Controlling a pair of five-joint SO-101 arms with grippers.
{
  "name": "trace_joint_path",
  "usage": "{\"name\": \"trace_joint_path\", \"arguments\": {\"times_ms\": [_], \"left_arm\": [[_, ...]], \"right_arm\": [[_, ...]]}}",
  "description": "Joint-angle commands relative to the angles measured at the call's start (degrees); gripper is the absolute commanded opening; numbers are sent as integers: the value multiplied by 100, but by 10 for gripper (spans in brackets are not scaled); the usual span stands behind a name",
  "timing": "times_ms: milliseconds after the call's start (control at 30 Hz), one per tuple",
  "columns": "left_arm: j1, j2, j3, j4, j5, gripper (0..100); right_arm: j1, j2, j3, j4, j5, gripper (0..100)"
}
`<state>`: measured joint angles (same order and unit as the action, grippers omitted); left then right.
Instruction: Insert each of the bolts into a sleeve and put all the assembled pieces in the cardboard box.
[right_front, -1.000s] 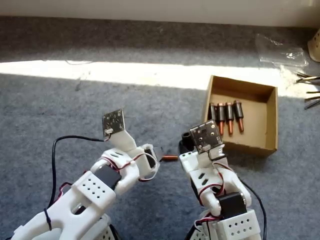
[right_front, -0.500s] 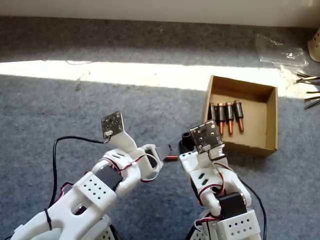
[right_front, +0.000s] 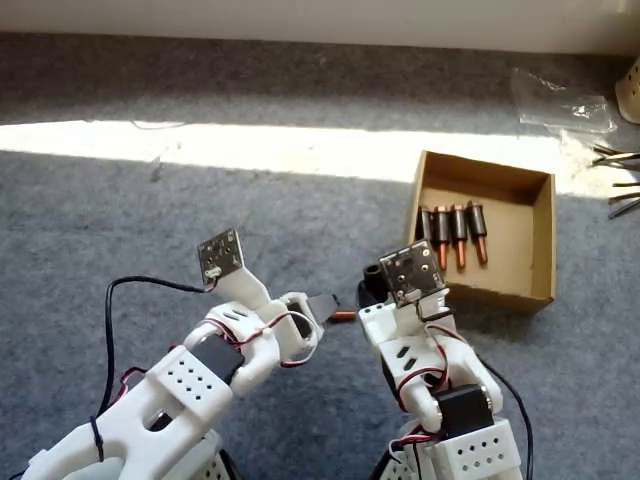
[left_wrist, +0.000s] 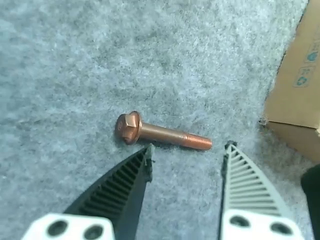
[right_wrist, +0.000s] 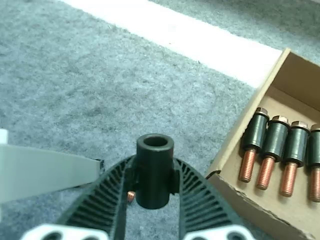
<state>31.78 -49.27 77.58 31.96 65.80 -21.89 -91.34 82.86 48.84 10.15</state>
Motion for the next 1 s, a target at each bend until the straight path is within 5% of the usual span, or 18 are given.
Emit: {"name": "trace_joint_path", "arguments": {"times_ms": [0,967], "left_arm": [[75,31,48,-97,44,215],[-286,40,585,-1064,62,214]], "right_arm": [[75,-66,-31,-154,70,4],[75,-66,-31,-154,70,4]]}}
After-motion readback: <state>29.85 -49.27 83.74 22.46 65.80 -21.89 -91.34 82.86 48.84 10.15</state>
